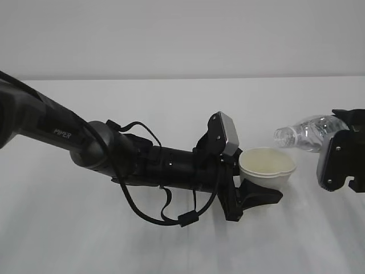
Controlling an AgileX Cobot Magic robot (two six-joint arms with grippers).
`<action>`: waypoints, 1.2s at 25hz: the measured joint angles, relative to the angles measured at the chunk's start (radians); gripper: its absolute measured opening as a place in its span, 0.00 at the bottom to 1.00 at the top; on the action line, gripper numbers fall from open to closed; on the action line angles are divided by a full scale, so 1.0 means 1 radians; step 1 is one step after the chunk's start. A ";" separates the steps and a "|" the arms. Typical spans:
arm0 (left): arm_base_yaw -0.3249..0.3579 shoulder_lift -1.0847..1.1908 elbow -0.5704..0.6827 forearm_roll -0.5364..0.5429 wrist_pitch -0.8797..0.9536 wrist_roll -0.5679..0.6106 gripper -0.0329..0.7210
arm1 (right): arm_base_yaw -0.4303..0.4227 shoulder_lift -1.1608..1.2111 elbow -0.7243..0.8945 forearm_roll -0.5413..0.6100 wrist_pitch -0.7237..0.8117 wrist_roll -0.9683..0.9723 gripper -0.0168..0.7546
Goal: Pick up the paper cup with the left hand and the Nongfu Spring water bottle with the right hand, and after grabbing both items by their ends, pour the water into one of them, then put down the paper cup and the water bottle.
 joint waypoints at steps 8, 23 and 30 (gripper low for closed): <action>0.000 0.000 0.000 0.000 0.000 0.000 0.62 | 0.000 0.000 0.000 -0.019 0.000 -0.019 0.55; 0.000 0.000 0.000 0.000 0.000 0.000 0.62 | 0.000 -0.037 0.000 -0.019 -0.001 -0.027 0.55; 0.000 0.000 0.000 0.000 0.000 0.000 0.62 | 0.000 -0.051 0.000 -0.016 -0.001 -0.040 0.55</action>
